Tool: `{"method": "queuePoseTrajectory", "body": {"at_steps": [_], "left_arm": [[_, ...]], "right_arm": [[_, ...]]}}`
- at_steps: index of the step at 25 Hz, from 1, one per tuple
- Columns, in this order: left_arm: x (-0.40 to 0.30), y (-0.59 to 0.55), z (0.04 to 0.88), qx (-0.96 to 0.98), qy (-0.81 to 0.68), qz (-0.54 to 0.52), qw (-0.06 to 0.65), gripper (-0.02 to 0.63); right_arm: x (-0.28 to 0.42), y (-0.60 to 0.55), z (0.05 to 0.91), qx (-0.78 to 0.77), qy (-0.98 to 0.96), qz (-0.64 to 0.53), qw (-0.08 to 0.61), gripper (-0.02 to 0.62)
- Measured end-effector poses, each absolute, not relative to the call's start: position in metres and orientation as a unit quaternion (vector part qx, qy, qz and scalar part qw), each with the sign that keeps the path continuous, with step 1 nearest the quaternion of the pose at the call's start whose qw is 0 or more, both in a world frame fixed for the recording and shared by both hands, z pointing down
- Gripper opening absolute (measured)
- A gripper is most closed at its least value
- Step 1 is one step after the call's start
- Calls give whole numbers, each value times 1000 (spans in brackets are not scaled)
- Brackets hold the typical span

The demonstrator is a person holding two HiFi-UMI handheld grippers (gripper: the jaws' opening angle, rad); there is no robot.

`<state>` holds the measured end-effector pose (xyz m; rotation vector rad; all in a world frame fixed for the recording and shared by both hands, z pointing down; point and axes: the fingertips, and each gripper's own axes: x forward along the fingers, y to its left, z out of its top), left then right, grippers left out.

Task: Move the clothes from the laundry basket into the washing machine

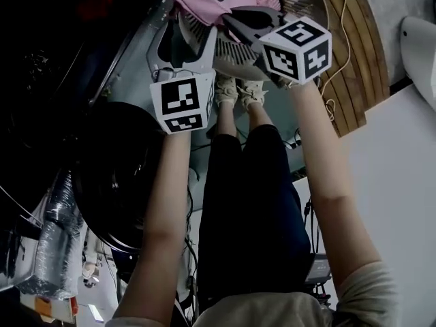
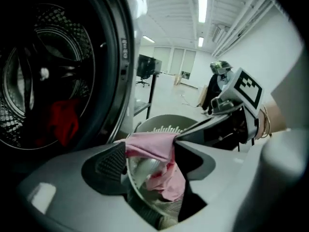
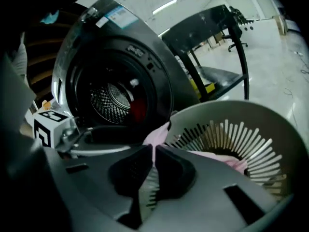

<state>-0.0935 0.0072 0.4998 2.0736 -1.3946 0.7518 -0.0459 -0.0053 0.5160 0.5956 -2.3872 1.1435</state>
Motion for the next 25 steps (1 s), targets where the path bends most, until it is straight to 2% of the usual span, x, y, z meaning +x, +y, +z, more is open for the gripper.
{"method": "queuePoseTrajectory", "body": {"at_steps": [6,13,18,19,20,23,24,25], "left_arm": [[-50,31,457,827,-446,271,210,315],[-36,30,418,846,-415,322,92,351],[1,26,385,883,-354,304,47,344],[4,25,379,886,-356,294,51,281],[2,24,376,884,-364,286,62,63],[-20,23,381,866,-397,281,116,44],[-31,24,383,857,-410,282,131,43],[-42,26,385,848,-424,284,143,43]], "right_arm": [[-25,4,422,246,-876,378,169,17],[-18,18,347,223,-897,348,154,17],[-23,31,293,177,-910,365,88,17],[-23,31,291,180,-912,358,84,17],[-23,30,291,187,-914,348,85,18],[-18,33,308,206,-913,340,96,18],[-15,35,318,214,-909,344,100,43],[-10,38,330,225,-904,348,108,105]]}}
